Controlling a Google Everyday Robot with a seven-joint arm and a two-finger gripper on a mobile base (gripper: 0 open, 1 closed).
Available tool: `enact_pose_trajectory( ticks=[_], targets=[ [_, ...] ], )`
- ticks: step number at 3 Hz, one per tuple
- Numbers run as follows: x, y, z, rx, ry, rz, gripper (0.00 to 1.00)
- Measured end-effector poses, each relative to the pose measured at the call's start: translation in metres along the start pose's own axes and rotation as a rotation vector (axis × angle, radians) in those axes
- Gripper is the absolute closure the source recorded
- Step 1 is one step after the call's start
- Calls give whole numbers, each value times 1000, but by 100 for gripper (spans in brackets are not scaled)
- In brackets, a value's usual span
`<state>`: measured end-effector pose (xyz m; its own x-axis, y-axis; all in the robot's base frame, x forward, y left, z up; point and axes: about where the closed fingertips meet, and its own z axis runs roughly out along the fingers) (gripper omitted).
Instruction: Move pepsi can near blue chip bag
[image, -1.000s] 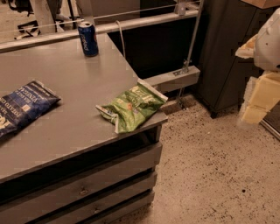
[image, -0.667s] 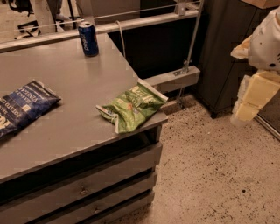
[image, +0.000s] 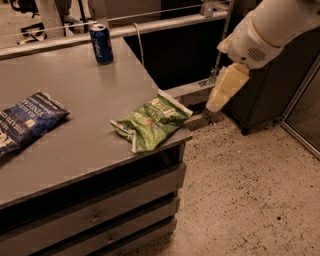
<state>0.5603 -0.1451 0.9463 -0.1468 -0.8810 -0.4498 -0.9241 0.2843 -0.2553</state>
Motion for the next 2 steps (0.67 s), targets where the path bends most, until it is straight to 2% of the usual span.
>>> enact_pose_trajectory(
  ticks=[1, 2],
  targets=[
    [-44, -45, 35, 34, -167, 16, 0],
    [-89, -78, 66, 41, -375, 82, 0]
  ],
)
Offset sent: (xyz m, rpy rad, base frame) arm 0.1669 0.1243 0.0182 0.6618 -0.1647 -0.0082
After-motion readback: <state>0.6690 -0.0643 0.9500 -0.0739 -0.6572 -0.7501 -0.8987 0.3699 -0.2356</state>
